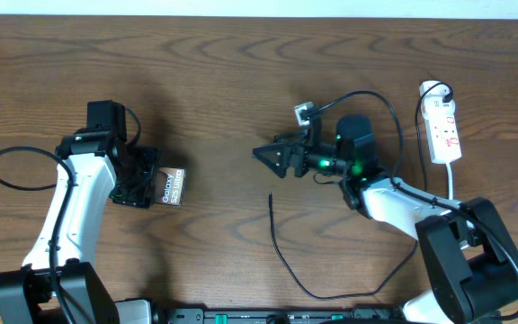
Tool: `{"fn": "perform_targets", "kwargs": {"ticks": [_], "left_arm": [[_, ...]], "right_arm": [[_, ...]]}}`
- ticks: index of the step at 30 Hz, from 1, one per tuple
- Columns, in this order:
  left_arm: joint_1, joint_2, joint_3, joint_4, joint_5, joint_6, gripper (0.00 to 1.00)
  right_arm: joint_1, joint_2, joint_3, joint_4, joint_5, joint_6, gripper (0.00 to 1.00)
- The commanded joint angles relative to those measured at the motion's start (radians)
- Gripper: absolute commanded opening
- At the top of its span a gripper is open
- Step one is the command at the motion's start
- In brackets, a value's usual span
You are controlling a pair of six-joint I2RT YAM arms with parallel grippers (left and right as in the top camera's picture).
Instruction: Plug charger to phone and switch on socket
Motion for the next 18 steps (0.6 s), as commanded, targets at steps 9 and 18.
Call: {"fn": "perform_targets", "kwargs": {"ticks": [9, 18], "left_arm": [[-0.002, -0.002, 0.016, 0.000, 0.005, -0.012, 0.07], [-0.002, -0.003, 0.016, 0.010, 0.040, -0.020, 0.07]], "right_arm": [[0.024, 0.012, 0.011, -0.032, 0.080, 0.092, 0.99], [0.005, 0.032, 0.012, 0.063, -0.062, 0.209, 0.99]]}}
